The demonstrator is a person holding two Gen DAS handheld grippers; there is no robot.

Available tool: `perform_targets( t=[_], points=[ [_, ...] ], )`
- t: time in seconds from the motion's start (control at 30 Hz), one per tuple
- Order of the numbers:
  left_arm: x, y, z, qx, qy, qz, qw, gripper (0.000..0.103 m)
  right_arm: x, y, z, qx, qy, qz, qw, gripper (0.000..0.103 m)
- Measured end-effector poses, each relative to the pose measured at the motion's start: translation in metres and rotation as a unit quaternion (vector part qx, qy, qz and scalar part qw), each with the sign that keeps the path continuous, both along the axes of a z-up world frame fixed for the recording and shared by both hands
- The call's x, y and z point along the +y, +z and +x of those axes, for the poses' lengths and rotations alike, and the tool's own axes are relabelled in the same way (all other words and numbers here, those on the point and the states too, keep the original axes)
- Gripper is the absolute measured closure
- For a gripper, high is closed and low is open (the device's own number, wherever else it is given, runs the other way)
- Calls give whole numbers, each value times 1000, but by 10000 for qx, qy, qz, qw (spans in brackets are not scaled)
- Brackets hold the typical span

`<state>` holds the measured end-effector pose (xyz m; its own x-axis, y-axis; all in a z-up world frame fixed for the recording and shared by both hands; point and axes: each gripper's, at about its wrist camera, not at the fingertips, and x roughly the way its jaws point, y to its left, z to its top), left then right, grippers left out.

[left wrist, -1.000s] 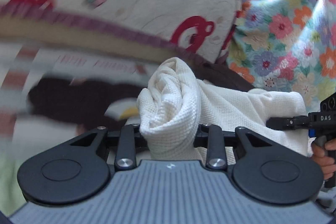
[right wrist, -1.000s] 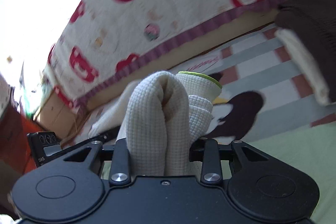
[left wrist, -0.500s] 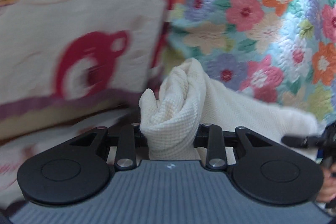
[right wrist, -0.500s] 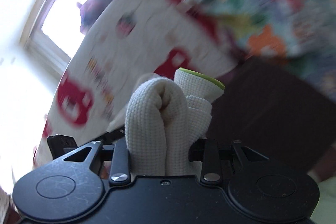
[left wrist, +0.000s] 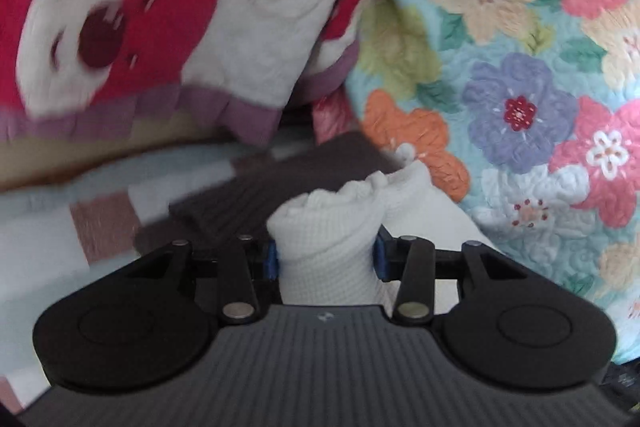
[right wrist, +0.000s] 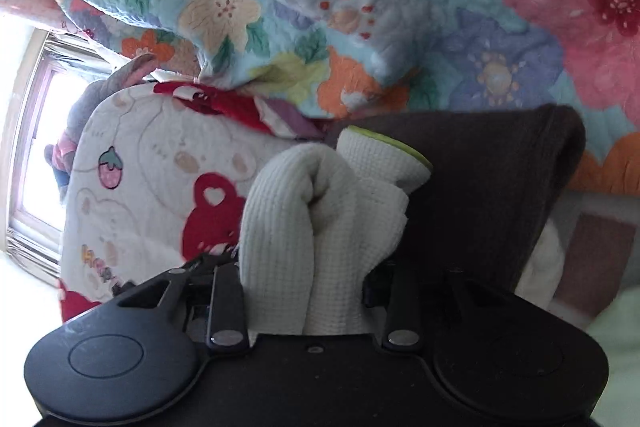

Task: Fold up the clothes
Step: 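Lower the shirt onto the clothes stack and open both grippers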

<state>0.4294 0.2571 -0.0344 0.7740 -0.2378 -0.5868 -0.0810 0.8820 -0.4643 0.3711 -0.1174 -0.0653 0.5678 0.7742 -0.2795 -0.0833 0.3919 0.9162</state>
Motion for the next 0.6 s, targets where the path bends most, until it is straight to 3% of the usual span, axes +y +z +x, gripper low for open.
perform_targets(
  t=[0.07,0.13,0.17,0.2,0.23,0.3,0.37,0.4,0.43,0.5,0.53,0.6],
  points=[
    [-8,9,0,-121,2,308,9995,54,0,0,-2,262,20,9,9997,60],
    [-14,13,2,-111,90,674,9976,49,1,-2,-3,441,26,-117,9990,53],
    [-14,17,1,-141,208,857,9960,48,0,-2,-3,393,8,-265,9989,44],
    [-13,21,-4,-216,362,1028,9938,48,0,-1,-4,346,-11,-414,9985,42],
    [-11,25,-7,-234,557,1172,9913,48,0,2,-7,157,-2,-644,9978,42],
    [-9,33,-15,-258,793,1277,9883,50,5,24,-22,-934,150,-1502,9841,40],
    [-7,41,-25,-306,966,1340,9858,51,12,40,-45,-1972,75,-2274,9536,39],
    [-9,45,-32,-383,948,1426,9845,51,16,45,-58,-2470,-26,-2630,9326,38],
    [-15,47,-41,-526,840,1567,9827,51,20,51,-72,-2958,-127,-2975,9077,38],
    [-30,48,-57,-840,477,1784,9792,51,29,61,-96,-3830,-285,-3606,8500,50],
    [-39,48,-65,-995,273,1879,9768,51,34,62,-100,-4017,-260,-3829,8315,51],
    [-55,43,-76,-1124,-192,2021,9727,51,40,62,-101,-4114,-325,-4119,8124,56]
  ],
)
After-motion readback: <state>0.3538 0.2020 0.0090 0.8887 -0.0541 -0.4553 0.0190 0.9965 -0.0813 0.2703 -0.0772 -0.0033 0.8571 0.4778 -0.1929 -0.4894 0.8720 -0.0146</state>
